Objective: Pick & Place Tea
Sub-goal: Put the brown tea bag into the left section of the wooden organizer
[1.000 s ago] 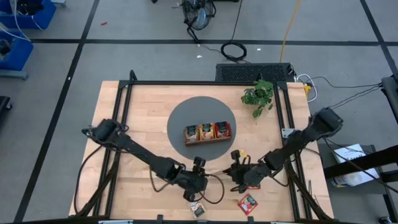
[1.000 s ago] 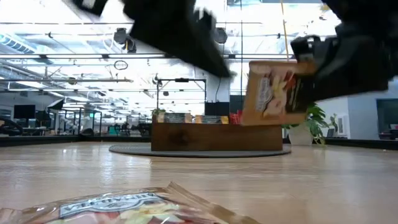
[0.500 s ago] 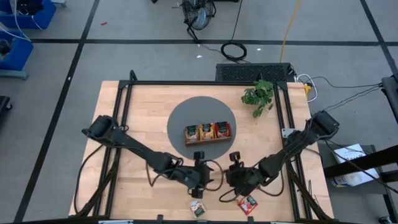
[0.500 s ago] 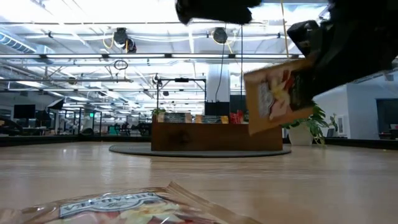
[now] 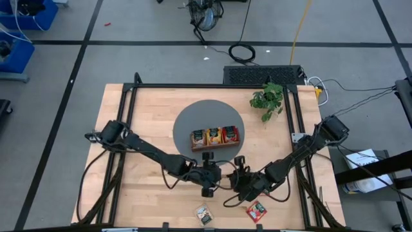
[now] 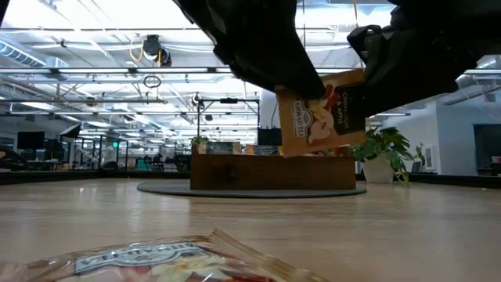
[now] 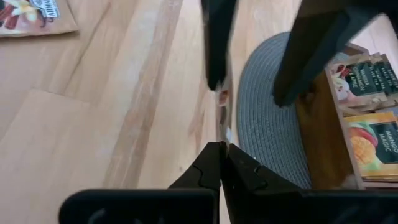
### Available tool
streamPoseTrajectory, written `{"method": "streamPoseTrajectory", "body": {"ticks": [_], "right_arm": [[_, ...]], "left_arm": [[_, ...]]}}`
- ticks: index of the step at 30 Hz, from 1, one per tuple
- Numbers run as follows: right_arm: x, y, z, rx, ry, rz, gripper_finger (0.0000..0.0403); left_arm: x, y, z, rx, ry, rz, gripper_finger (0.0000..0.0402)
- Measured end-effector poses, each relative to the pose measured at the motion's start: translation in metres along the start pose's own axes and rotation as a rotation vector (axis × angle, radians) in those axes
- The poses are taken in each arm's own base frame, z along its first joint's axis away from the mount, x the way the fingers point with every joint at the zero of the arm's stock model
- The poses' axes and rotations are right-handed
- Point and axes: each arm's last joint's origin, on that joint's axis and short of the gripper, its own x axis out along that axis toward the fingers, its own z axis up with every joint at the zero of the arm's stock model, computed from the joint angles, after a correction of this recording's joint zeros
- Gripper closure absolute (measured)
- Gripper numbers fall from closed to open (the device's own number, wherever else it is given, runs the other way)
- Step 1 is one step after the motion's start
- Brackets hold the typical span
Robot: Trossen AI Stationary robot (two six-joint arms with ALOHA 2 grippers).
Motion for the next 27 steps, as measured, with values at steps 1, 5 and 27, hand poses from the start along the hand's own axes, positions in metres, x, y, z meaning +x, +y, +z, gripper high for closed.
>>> {"method": "streamPoseTrajectory", "body": {"ticks": [1, 5, 27], "right_arm": [[0.0, 0.0, 0.0, 0.001, -0.004, 0.003, 0.0403], [0.0, 0.0, 0.001, 0.003, -0.007, 0.003, 0.0403], [-0.021, 0.01, 0.003, -0.058, -0.087, -0.082, 0.027]], "left_arm": [[0.0, 0.001, 0.0, 0.001, 0.004, 0.001, 0.022], [0.0, 0.0, -0.001, 0.015, 0.01, -0.01, 0.022], [0.003, -0.007, -0.003, 0.103, -0.005, 0.001, 0.0389]]}}
